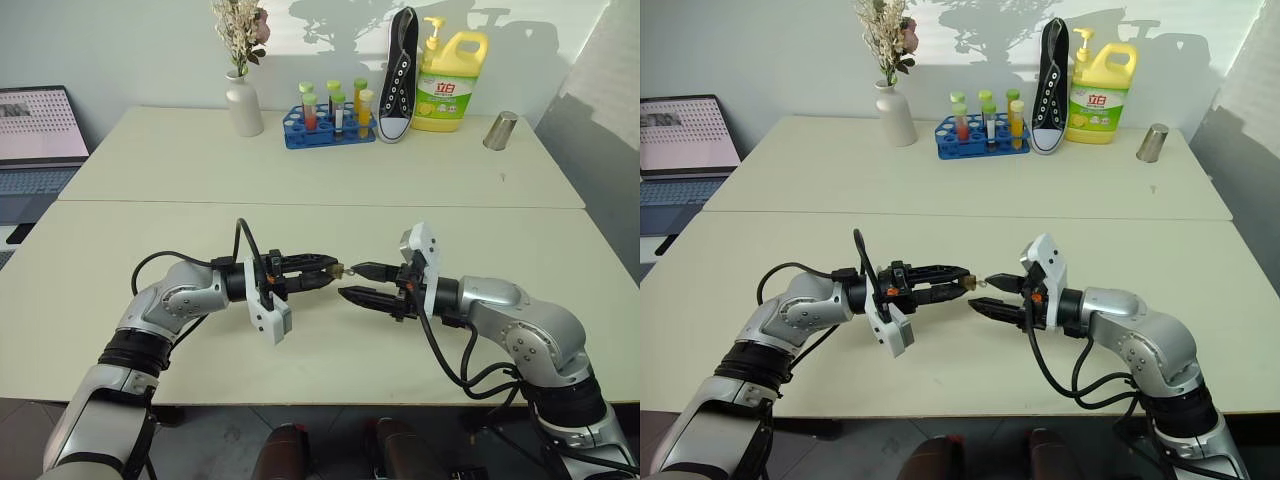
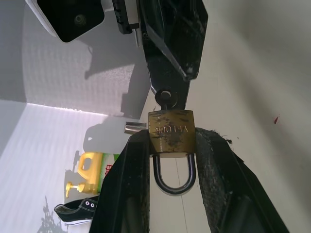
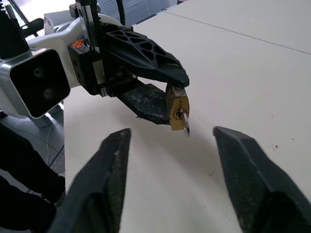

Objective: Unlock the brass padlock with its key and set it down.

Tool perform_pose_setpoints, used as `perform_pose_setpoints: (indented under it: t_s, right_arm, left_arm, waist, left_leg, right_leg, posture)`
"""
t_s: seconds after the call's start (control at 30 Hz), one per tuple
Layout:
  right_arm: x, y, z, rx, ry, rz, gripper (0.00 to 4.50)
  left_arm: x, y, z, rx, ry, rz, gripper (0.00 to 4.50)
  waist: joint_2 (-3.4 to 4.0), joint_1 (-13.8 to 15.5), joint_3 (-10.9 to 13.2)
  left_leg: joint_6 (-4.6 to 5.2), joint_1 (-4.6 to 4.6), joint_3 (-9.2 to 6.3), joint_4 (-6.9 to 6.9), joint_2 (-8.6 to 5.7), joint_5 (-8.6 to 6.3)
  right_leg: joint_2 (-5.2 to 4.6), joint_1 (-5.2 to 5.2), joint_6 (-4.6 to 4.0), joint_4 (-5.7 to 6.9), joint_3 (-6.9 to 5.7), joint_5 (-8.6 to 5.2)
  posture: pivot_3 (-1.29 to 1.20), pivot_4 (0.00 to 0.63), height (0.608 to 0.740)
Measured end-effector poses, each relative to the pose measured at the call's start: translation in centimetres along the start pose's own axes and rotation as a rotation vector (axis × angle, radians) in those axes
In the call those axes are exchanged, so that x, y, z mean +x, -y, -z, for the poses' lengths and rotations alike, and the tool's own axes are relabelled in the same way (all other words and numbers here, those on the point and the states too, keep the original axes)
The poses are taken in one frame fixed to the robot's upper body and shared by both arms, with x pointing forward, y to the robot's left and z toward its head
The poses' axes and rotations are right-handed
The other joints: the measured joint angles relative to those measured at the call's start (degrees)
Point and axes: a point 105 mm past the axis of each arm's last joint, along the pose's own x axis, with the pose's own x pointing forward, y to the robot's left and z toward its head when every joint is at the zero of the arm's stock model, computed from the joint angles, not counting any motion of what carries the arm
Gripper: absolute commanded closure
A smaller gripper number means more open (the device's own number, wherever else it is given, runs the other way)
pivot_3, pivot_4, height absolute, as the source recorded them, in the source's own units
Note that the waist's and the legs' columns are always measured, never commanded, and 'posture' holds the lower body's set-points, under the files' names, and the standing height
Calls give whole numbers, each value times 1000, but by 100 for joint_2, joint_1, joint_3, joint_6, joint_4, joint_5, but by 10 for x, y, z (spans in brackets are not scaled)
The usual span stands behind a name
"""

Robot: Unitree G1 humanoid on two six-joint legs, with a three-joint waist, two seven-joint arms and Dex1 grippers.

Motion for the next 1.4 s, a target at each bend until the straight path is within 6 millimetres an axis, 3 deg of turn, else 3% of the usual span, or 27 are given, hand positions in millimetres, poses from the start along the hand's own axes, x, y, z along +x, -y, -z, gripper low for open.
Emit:
perform_pose_setpoints:
  t_s: [0.13, 0.17, 0.63, 1.4]
  right_arm:
    - [0, 1, 0, 10, 3, -1, 4366]
    - [-1, 2, 0, 16, 3, 4, 4500]
    - [-4, 4, -1, 110, 6, -42, 4500]
    - [0, 13, -2, 606, -106, -74, 4500]
  left_arm:
    - [-1, 0, -1, 0, -1, -6, 3545]
    - [0, 0, -1, 0, 1, -6, 3545]
    - [1, 0, -5, 8, 9, -2, 3545]
    - [-2, 5, -3, 37, -20, 11, 3545]
  waist:
    - [0, 0, 0]
    - [0, 0, 0]
    - [0, 0, 0]
    - [1, -9, 0]
  left_leg:
    - [0, 0, 0, 0, 0, 0]
    - [0, 0, 0, 0, 0, 0]
    - [0, 0, 0, 0, 0, 0]
    - [0, -4, 0, -4, 3, 0]
  right_leg:
    - [0, 0, 0, 0, 0, 0]
    - [0, 0, 0, 0, 0, 0]
    - [0, 0, 0, 0, 0, 0]
    - [-5, -3, -1, 1, 4, 1]
  posture:
    - [0, 150, 740]
    - [0, 150, 740]
    - [0, 150, 740]
    - [0, 150, 740]
